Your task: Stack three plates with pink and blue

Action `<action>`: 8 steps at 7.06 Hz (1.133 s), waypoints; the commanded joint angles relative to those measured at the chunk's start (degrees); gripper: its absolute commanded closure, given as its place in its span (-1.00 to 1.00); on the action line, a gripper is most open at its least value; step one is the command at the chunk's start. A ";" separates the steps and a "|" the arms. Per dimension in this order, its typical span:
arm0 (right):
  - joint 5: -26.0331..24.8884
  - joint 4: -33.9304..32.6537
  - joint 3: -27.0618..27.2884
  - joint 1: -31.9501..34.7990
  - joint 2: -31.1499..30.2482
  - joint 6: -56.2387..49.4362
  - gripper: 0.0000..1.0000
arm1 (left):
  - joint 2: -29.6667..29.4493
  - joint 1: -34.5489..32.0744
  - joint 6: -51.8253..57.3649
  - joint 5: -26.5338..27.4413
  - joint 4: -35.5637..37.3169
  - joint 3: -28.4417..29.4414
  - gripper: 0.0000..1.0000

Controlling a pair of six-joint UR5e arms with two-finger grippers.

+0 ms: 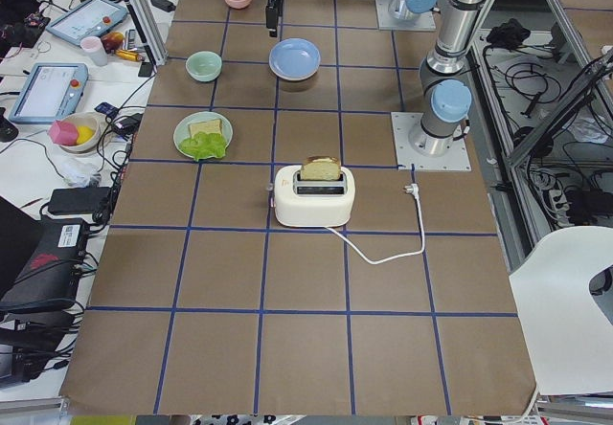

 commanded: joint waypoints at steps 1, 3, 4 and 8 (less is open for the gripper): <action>-0.34 5.48 -1.87 -0.18 -4.54 -7.10 -1.00 | -0.55 0.33 -0.16 -0.02 0.66 -0.84 -1.00; 0.00 4.53 -1.87 -0.36 -4.82 -6.81 -1.00 | 0.06 0.42 -0.07 -0.02 0.67 -0.93 -1.00; 0.09 5.22 -1.78 -0.36 -4.82 -5.93 -1.00 | 0.85 0.42 -0.07 0.24 0.49 -0.94 -1.00; -0.35 3.91 -1.69 -1.15 -6.14 -5.04 -1.00 | 0.77 0.42 -0.16 -0.11 0.57 -1.02 -1.00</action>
